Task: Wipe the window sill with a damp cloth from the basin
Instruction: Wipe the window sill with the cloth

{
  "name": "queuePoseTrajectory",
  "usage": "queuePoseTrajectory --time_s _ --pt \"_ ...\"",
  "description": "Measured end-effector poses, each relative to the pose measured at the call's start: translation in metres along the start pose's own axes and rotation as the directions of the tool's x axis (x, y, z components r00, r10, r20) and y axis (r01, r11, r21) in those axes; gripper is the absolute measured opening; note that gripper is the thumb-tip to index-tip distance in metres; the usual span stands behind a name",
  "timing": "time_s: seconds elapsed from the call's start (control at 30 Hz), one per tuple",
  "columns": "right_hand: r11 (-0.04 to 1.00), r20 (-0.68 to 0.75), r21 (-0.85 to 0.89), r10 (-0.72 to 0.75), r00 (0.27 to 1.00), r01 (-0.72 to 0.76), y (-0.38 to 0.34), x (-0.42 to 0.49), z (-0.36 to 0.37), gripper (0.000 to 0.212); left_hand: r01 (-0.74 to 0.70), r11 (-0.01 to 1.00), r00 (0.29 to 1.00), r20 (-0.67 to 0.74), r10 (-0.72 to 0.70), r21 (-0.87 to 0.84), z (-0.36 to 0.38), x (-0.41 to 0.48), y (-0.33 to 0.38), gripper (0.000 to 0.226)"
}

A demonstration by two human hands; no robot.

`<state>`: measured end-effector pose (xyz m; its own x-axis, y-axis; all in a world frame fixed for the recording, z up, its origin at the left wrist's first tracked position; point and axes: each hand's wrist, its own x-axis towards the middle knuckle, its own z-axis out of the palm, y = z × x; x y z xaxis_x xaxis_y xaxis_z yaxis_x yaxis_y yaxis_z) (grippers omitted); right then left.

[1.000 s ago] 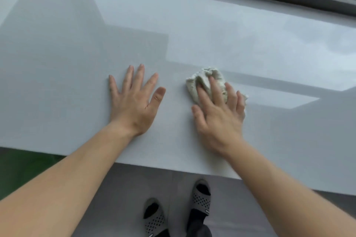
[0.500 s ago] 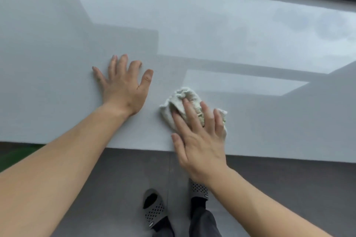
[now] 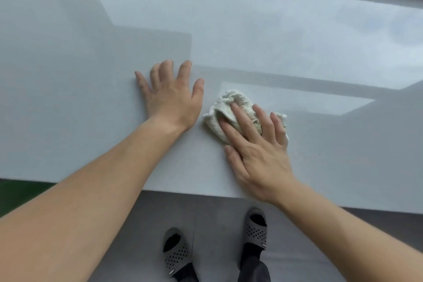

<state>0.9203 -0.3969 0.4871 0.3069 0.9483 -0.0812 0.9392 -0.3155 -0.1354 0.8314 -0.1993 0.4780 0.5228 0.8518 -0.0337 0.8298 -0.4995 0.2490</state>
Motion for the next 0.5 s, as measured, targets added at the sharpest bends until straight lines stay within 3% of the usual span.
queuePoseTrajectory --time_s 0.07,0.17,0.23,0.27,0.33,0.4,0.43,0.5 --pt "0.997 0.028 -0.002 -0.071 0.997 0.071 0.035 0.021 -0.006 0.050 0.027 0.999 1.000 -0.008 -0.026 0.026 0.001 0.005 0.005 0.055" --pt "0.968 -0.001 0.063 0.242 0.970 -0.242 0.079 0.094 -0.017 0.053 0.064 0.996 0.997 0.037 -0.067 0.058 0.007 0.009 0.013 0.057" --pt "0.935 -0.011 0.091 0.345 0.938 -0.343 0.072 0.126 -0.017 0.057 0.077 0.993 0.995 0.053 -0.082 0.087 0.008 0.011 0.017 0.058" --pt "0.953 -0.017 0.081 0.293 0.956 -0.291 0.062 0.127 -0.015 0.058 0.078 0.993 0.995 0.056 -0.083 0.085 0.006 0.011 0.018 0.057" --pt "0.998 -0.012 0.051 0.022 1.000 -0.021 0.045 0.108 -0.010 0.057 0.069 0.995 0.997 0.036 -0.072 0.070 0.002 0.014 0.019 0.053" --pt "0.978 0.033 0.034 -0.205 0.978 0.204 0.055 0.092 -0.014 0.054 0.070 0.996 0.998 -0.014 -0.069 0.063 -0.003 0.020 0.019 0.048" --pt "0.967 0.046 0.032 -0.254 0.966 0.253 0.070 0.101 -0.018 0.052 0.077 0.996 0.996 -0.038 -0.075 0.051 -0.004 0.025 0.018 0.046" --pt "0.982 0.014 0.008 -0.190 0.982 0.190 0.103 0.145 -0.023 0.048 0.081 0.997 0.994 -0.073 -0.080 0.007 -0.003 0.035 0.018 0.045"
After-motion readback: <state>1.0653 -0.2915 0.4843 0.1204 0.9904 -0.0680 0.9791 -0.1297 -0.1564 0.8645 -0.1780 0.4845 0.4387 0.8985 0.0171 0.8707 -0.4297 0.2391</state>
